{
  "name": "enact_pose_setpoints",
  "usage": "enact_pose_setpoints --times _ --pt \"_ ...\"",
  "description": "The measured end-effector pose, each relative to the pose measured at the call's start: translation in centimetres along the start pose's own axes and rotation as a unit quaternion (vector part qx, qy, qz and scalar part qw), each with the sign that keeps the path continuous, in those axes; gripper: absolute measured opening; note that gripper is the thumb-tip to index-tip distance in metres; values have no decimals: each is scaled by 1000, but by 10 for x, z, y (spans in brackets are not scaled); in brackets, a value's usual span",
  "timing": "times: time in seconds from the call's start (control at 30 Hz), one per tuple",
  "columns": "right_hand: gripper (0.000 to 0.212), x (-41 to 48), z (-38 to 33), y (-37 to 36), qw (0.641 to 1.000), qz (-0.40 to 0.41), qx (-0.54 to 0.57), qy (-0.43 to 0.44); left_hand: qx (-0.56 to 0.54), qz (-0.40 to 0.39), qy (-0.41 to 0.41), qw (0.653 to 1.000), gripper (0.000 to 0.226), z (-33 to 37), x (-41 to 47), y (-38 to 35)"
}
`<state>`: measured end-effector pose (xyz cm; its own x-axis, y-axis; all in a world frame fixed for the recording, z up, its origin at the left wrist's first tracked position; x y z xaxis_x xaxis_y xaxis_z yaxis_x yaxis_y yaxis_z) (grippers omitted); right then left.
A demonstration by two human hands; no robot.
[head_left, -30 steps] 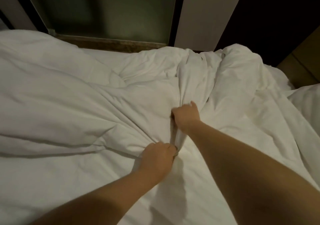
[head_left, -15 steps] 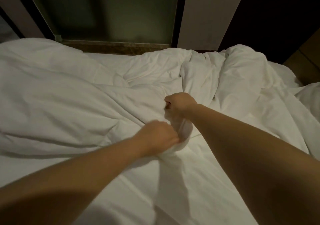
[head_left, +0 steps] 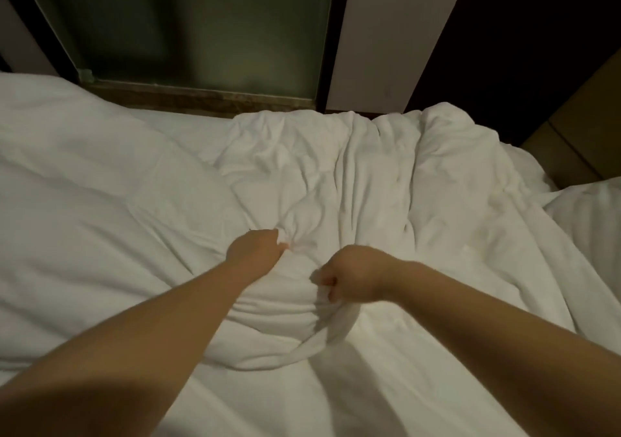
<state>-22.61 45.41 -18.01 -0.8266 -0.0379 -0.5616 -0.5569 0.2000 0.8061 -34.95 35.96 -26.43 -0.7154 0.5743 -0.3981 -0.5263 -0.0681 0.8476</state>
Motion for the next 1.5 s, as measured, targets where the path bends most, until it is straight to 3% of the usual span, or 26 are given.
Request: enact_pose_setpoints --times 0.07,0.1,0.17,0.23,0.3,0.33,0.4,0.43,0.5,0.53,0.6,0.67,0.77,0.83,0.9,1.0,1.03,1.07,1.13,1.2,1.23,1.27,1.33,1.4,1.43,1.5 --pt "25 15 9 21 980 90 165 -59 -61 67 -6 996 45 -5 -14 1" --pt "30 26 17 33 946 171 257 -95 -97 101 -12 990 46 -4 -25 4" --pt "62 52 25 49 882 253 357 -174 -149 170 -43 973 52 3 -54 12" --pt "98 80 16 49 866 202 390 -241 -160 206 -78 962 63 5 -79 9" --pt "114 102 11 37 875 141 366 -284 -107 227 -117 961 61 1 -102 2" --pt "106 108 11 31 888 122 330 -296 -82 238 -142 957 52 -3 -114 -2" --pt "65 109 15 19 909 143 249 -302 -40 209 -168 962 45 -7 -139 -11" --pt "46 105 15 12 915 161 226 -294 -37 160 -166 972 52 -8 -145 -13" --pt "30 88 9 -2 924 198 192 -263 -71 73 -141 985 74 -15 -144 -8" --pt "29 76 6 -7 927 214 181 -251 -135 58 -133 980 71 -16 -137 1" --pt "26 48 2 -15 913 263 202 -238 -232 97 -95 963 44 -12 -113 32" --pt "27 17 -4 -22 880 328 250 -237 -222 161 -34 961 37 -4 -82 62" --pt "47 -21 -19 -39 834 405 293 -232 -253 110 31 961 74 25 -46 67" --pt "71 -44 -34 -55 832 419 297 -206 -378 26 84 921 101 50 -40 56" --pt "79 -65 -51 -75 843 418 289 -179 -451 -32 114 884 104 68 -46 41" --pt "65 -92 -72 -100 871 376 287 -131 -283 23 95 954 54 75 -66 21" --pt "56 -99 -74 -100 873 369 298 -111 -260 50 77 961 41 78 -78 17" --pt "48 -107 -71 -93 861 384 317 -101 -254 81 48 963 36 83 -86 16" --pt "45 -126 -57 -63 794 475 360 -122 -276 115 -12 954 31 99 -107 24" --pt "49 -144 -46 -19 744 555 345 -139 -364 135 -49 920 18 120 -131 44" --pt "51 -150 -42 3 750 553 329 -155 -438 117 -63 889 18 130 -148 50" --pt "55 -152 -38 22 765 532 315 -180 -437 106 -88 889 22 138 -165 53" --pt "75 -152 -30 51 795 466 315 -226 -353 40 -142 924 20 153 -199 45" --pt "91 -157 -22 56 821 397 317 -260 -282 -28 -182 942 45 159 -228 14" --pt "89 -160 -19 48 849 352 288 -267 -274 -102 -189 937 52 159 -243 -3" --pt "59 -174 -16 13 899 264 189 -294 -166 -191 -233 939 51 163 -270 -30"
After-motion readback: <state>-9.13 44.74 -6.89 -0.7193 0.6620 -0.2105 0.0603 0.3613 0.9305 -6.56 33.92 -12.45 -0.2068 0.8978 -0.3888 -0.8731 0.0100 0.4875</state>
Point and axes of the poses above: each hand's wrist, its own x-axis towards the middle knuckle, its own y-axis out of the back of the hand, z = x × y, the point moved 4 cm from there along x, towards the middle knuckle, and after that the axes turned 1 degree about -y, right-handed, at the moved point
